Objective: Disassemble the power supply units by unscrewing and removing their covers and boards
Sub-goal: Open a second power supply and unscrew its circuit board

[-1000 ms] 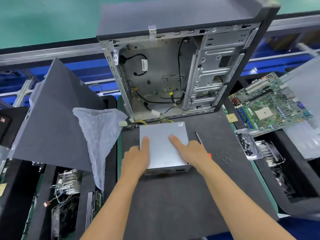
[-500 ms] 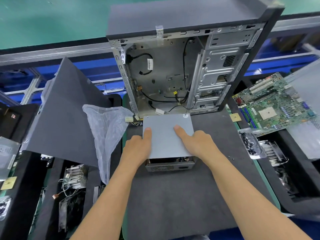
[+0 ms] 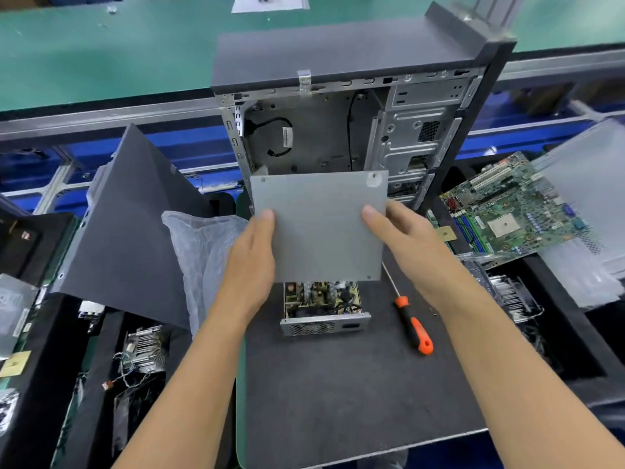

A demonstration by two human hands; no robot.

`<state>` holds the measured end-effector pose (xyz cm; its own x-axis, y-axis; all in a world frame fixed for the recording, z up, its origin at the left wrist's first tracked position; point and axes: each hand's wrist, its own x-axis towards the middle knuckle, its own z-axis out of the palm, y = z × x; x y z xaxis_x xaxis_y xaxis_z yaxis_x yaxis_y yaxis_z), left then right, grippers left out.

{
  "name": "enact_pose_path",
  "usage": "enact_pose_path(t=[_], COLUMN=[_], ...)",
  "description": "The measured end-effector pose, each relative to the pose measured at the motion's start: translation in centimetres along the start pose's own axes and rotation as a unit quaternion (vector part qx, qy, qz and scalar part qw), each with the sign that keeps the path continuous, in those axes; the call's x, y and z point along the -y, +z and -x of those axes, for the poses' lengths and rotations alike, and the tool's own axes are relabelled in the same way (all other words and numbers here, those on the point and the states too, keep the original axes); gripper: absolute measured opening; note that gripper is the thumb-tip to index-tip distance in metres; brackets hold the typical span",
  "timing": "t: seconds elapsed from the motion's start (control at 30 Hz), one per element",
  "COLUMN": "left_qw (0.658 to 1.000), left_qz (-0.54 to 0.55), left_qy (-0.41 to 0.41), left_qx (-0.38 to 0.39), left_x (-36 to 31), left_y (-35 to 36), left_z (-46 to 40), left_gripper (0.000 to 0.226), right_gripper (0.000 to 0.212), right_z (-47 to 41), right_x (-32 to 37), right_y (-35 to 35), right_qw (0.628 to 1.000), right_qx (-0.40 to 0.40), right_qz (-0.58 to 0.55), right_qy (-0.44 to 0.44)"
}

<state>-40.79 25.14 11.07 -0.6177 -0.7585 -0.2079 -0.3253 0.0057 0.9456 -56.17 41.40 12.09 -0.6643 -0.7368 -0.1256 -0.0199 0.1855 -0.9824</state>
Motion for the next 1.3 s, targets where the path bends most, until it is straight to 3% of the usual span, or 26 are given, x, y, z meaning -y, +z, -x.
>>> enact_pose_path(t=[0.13,0.27,0.33,0.4,0.5,0.57,0.63,0.73,0.87,0.97,1.13,1.2,1.3], left_qw=[0.994,0.982,0.979,0.982,0.983,0.985,0.991,0.991,0.98,0.966,0.946,0.939,0.907], left_qz=[0.098,0.165,0.18,0.168,0.151,0.149,0.12,0.07,0.016,-0.035,-0.118,-0.175,-0.288], left_qy=[-0.041,-0.028,-0.058,-0.043,-0.014,-0.005,0.022,0.079,0.147,0.19,0.217,0.226,0.276], left_qx=[0.005,0.09,0.077,0.078,0.103,0.082,0.063,0.083,0.133,0.17,0.21,0.193,0.132], left_x=[0.6,1.5,2.3,3.0,4.0,4.0,3.8,3.5,3.4,3.3,4.2,5.5,8.0], left_y=[1.1,1.8,2.3,2.8,3.6,4.3,5.2,6.8,9.1,10.7,11.8,11.4,10.5], left_z=[0.0,0.0,0.0,0.1,0.2,0.2,0.3,0.7,1.1,0.8,0.2,0.0,-0.3], left_gripper=[0.113,0.13,0.126,0.098,0.04,0.033,0.039,0.063,0.065,0.068,0.102,0.102,0.081], right_gripper=[0.11,0.106,0.092,0.073,0.062,0.062,0.057,0.031,0.016,0.022,0.033,0.039,0.04], right_z=[0.2,1.2,1.9,2.6,3.6,4.1,4.5,5.0,5.1,4.7,3.8,3.1,1.6], right_x=[-1.0,-2.2,-2.4,-2.7,-2.6,-2.5,-2.4,-3.4,-5.5,-6.8,-8.1,-8.3,-7.5], right_y=[-1.5,-2.1,-2.3,-2.4,-2.6,-3.2,-3.6,-4.2,-5.8,-7.6,-10.1,-11.4,-12.5], right_qw=[0.998,0.998,0.999,0.999,0.999,0.998,0.995,0.963,0.953,0.946,0.921,0.895,0.871], right_qx=[0.02,0.029,0.028,0.015,-0.039,-0.062,-0.06,-0.103,-0.182,-0.227,-0.295,-0.319,-0.331], right_qz=[0.005,-0.026,-0.013,-0.003,0.01,0.002,0.071,0.239,0.215,0.19,0.228,0.299,0.362], right_qy=[0.055,0.053,0.038,0.029,0.011,0.014,0.037,0.071,0.113,0.13,0.11,0.085,0.019])
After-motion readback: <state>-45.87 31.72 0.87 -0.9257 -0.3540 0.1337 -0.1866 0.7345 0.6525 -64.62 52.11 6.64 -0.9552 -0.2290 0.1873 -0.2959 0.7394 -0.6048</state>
